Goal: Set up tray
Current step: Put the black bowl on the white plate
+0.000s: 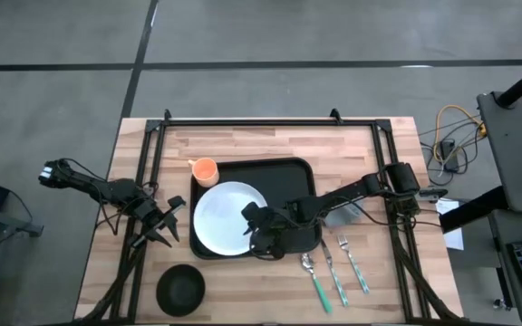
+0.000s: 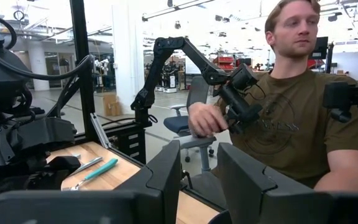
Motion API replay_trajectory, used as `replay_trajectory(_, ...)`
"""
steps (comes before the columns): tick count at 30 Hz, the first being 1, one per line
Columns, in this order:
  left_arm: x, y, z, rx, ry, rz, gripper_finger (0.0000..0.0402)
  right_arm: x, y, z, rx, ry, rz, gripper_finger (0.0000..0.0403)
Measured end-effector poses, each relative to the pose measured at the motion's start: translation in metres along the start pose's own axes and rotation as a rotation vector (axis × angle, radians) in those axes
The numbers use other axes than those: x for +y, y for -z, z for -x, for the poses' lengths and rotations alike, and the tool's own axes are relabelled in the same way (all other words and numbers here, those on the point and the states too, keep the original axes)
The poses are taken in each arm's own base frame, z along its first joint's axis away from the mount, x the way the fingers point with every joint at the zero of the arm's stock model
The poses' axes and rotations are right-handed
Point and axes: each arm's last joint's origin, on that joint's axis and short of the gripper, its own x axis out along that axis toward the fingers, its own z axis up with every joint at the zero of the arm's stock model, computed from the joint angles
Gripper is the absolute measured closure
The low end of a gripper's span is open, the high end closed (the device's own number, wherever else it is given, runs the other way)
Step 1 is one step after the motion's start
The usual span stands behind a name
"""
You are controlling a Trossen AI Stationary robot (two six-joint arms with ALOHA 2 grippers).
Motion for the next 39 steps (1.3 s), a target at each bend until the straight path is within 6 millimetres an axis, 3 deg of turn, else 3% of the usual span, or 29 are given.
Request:
replay_trajectory(12, 0.0000, 0.0001, 0.0000, 0.001, 0.000, 0.001, 0.0313, -0.0001, -0.0001, 0.0000, -0.001, 0.001, 0.077, 0.0246)
replay_trajectory(39, 0.0000, 0.0000, 0.0000, 0.000, 0.000, 0.000, 0.0313, 0.0001, 0.0002, 0.0000, 0.001, -0.002, 0.035, 0.0258)
